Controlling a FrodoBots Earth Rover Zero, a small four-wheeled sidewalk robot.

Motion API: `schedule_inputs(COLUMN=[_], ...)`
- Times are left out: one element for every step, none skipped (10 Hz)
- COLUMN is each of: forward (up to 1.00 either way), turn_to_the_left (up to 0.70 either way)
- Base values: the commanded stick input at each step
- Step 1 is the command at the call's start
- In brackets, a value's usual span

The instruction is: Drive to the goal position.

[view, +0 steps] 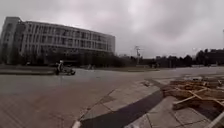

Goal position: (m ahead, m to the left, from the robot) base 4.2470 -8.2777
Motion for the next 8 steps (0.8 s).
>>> schedule_inputs(forward=[0.70,0.70,0.70,0.70,0.70,0.70,0.70,0.70], turn_to_the_left=[0.00,0.00,0.00,0.00,0.02,0.20,0.28,0.31])
